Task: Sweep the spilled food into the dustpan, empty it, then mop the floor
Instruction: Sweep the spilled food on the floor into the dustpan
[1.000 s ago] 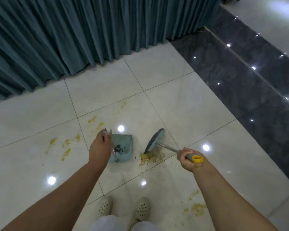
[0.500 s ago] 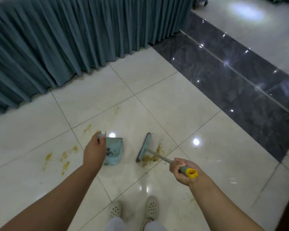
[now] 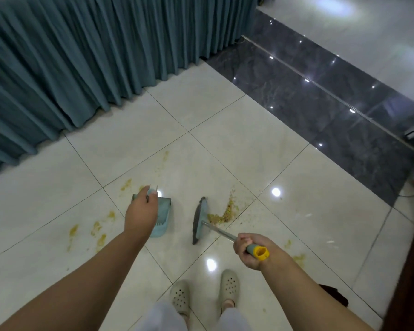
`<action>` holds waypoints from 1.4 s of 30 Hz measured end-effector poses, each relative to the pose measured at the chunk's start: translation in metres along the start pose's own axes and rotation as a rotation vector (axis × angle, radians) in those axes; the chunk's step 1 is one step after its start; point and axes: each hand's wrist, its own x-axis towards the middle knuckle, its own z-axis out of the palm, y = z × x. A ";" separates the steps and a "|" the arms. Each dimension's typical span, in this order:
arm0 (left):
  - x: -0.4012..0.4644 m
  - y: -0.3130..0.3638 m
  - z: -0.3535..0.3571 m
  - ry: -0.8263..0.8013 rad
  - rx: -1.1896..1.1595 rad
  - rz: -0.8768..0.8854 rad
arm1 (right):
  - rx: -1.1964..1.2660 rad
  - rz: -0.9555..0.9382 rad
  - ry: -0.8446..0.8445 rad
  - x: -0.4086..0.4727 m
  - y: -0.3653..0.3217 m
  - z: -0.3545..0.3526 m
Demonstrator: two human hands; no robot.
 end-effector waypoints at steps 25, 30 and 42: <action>0.028 0.023 -0.008 -0.181 -0.069 0.118 | -0.162 -0.171 0.055 -0.025 -0.003 0.035; 0.048 0.045 0.000 -0.177 -0.081 0.132 | -0.126 -0.185 0.031 -0.017 -0.025 0.062; 0.175 0.133 0.060 -0.132 0.087 0.199 | -0.022 -0.144 -0.059 0.034 -0.153 0.151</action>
